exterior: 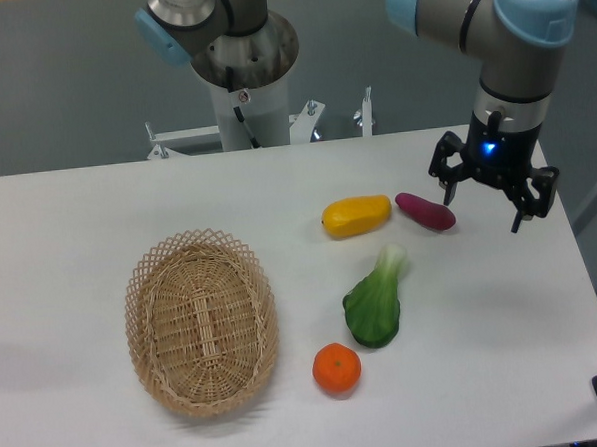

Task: Pick up the green vegetable from the table
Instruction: 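Move the open gripper down toward the leafy top of the bok choy, then close the gripper on the bok choy leaves, then lift the held bok choy up off the table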

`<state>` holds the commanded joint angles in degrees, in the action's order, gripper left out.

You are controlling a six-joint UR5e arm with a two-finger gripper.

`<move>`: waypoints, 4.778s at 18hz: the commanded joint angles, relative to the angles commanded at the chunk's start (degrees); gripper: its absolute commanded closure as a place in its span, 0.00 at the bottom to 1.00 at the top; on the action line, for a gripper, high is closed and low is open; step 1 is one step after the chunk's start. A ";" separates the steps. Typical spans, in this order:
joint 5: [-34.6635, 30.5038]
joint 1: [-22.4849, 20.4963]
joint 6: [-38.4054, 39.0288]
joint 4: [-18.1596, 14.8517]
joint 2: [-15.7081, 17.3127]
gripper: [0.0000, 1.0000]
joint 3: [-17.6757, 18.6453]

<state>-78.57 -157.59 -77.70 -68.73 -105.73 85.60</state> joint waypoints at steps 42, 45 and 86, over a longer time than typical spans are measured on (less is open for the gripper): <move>-10.02 6.15 2.56 23.91 -7.65 0.26 23.12; -10.02 6.15 2.73 24.00 -7.56 0.51 22.77; 8.69 -2.28 2.91 6.51 2.90 0.70 0.10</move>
<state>-69.88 -159.87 -74.79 -62.22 -102.83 85.70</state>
